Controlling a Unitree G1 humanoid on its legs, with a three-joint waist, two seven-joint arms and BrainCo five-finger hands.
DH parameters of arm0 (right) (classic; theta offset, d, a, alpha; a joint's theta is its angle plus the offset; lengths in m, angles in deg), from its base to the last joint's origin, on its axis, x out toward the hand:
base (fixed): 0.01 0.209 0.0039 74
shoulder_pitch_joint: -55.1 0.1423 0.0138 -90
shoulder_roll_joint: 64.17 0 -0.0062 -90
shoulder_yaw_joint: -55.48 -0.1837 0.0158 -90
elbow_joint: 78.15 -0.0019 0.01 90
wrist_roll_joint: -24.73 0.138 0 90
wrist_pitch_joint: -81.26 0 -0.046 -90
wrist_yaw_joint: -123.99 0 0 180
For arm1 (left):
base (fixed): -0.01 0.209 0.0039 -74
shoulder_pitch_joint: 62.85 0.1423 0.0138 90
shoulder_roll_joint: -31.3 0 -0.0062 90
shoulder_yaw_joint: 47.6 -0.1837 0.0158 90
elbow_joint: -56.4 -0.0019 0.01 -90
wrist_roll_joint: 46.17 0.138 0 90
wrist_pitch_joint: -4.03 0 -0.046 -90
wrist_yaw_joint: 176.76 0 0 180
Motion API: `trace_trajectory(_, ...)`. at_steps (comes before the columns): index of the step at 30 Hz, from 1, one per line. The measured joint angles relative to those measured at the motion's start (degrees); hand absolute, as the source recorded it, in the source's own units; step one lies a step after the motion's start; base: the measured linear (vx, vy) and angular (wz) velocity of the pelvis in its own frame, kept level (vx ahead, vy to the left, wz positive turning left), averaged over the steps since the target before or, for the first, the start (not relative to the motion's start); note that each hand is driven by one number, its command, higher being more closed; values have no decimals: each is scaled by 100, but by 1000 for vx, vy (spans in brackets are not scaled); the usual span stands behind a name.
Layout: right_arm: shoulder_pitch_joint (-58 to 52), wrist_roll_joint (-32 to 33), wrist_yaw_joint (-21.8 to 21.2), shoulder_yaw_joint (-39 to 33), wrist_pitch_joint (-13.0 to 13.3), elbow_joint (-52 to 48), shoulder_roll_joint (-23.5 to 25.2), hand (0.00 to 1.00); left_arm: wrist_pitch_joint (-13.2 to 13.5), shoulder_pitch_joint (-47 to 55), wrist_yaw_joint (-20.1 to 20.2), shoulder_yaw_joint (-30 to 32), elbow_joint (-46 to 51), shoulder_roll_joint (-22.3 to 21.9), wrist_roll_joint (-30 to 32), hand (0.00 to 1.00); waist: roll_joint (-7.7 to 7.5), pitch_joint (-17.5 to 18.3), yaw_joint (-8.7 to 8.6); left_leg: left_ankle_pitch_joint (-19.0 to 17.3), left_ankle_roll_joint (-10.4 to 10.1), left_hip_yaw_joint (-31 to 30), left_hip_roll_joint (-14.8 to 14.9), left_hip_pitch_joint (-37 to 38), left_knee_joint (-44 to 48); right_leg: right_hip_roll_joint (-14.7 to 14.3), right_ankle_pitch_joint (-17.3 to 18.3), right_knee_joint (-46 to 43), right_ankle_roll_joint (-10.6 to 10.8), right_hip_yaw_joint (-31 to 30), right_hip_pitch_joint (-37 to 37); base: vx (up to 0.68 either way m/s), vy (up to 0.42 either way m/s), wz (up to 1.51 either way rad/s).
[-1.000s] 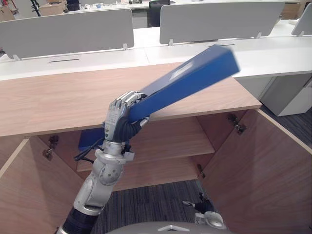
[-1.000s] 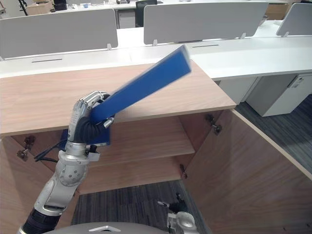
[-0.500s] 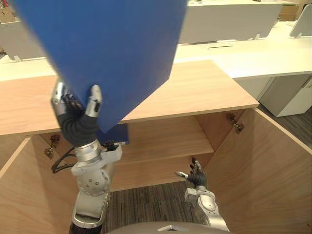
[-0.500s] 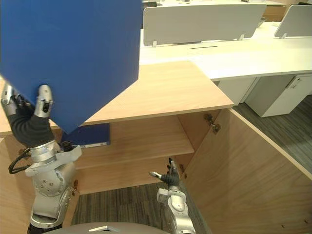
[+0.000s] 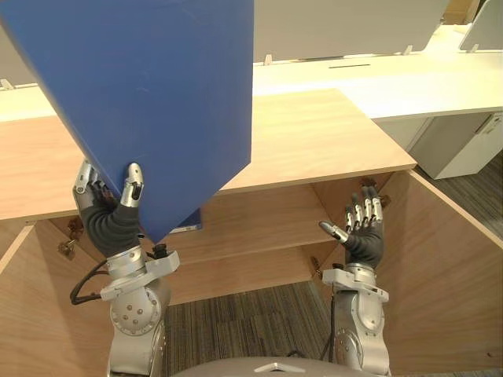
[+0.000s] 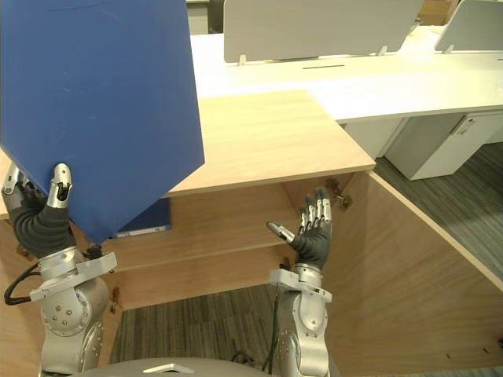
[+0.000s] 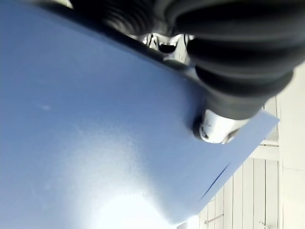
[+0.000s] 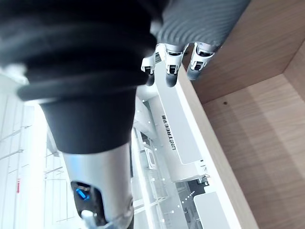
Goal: Walk over to the cabinet, pick up the folder, carry it to the office cabinet, place the folder inside the office cabinet, then close the office cabinet door
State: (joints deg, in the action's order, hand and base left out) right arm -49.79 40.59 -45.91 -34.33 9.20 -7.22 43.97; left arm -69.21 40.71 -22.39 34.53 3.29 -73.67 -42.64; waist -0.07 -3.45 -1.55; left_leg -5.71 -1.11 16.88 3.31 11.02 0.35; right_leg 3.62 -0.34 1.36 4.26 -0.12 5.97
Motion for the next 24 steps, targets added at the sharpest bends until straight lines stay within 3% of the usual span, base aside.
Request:
trace_trajectory(8, 858, 18, -233, -90, 62, -79, -642, 0, 1, -9, 448, -116, -475, 43, -119, 100, -22, -12, 16, -48, 14, 33, -11, -89, 84, 16, -28, 16, 23, -48, -30, -9, -3, -3)
trace_trajectory(19, 1604, 857, -769, -27, 58, -1, -1536, 0, 19, -74, 993, -611, -734, 291, -454, 100, -45, -14, 102, -41, 38, -98, -36, -197, 77, 52, -28, 31, 25, 76, -25, -18, -13, 5)
trace_trajectory(24, 1898, 1191, -1047, 208, 8, 474, -1891, 0, 19, -104, 1234, -870, -736, 359, -463, 100, -63, -3, 145, -32, 46, -129, -39, -204, 57, 54, -29, 37, 25, 98, -24, -7, -18, 4)
